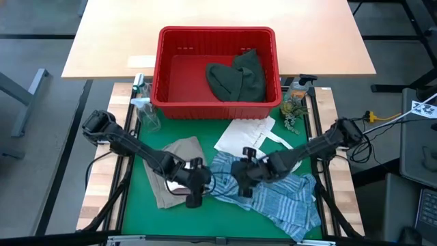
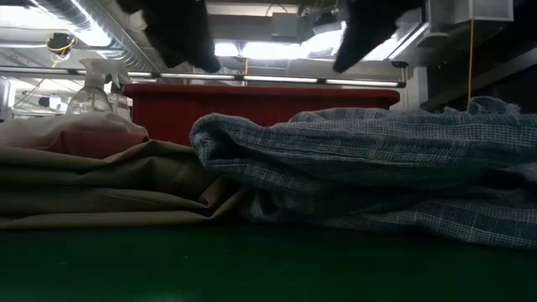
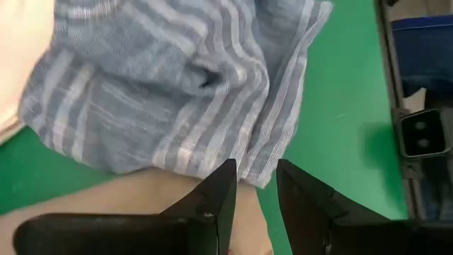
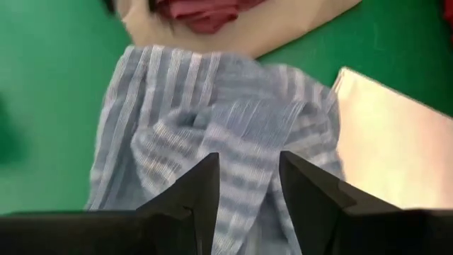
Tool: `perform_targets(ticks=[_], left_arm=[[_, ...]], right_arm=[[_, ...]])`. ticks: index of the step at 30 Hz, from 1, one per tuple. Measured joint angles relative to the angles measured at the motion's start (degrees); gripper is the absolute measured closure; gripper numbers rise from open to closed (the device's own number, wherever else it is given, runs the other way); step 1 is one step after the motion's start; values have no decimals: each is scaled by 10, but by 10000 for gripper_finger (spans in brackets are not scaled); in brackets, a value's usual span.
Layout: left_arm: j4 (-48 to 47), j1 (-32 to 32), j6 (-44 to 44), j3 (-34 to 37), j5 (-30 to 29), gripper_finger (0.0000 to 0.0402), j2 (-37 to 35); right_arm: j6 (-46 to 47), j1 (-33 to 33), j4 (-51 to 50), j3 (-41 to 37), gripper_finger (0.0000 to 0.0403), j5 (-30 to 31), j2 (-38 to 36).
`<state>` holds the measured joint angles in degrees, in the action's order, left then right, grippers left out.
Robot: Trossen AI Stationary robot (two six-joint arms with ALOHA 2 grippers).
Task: Fold Laundry from Bin
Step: Fold the blue polo shirt
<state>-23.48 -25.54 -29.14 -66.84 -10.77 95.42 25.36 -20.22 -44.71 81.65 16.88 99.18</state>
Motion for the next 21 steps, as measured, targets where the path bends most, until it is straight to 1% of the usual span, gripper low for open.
perform_targets(ticks=[6, 9, 12, 21], left_arm=[[132, -16, -7, 62, -62, 305, 7], [179, -17, -7, 80, -81, 305, 19], [197, -18, -7, 90, -82, 305, 39], [217, -22, -7, 95, -82, 305, 110]], right_arm=[[-17, 45, 17, 0, 254, -22, 12], [-17, 61, 12, 0, 254, -51, 19], [-17, 70, 13, 0, 254, -74, 30], [-17, 67, 0, 0, 254, -75, 58]])
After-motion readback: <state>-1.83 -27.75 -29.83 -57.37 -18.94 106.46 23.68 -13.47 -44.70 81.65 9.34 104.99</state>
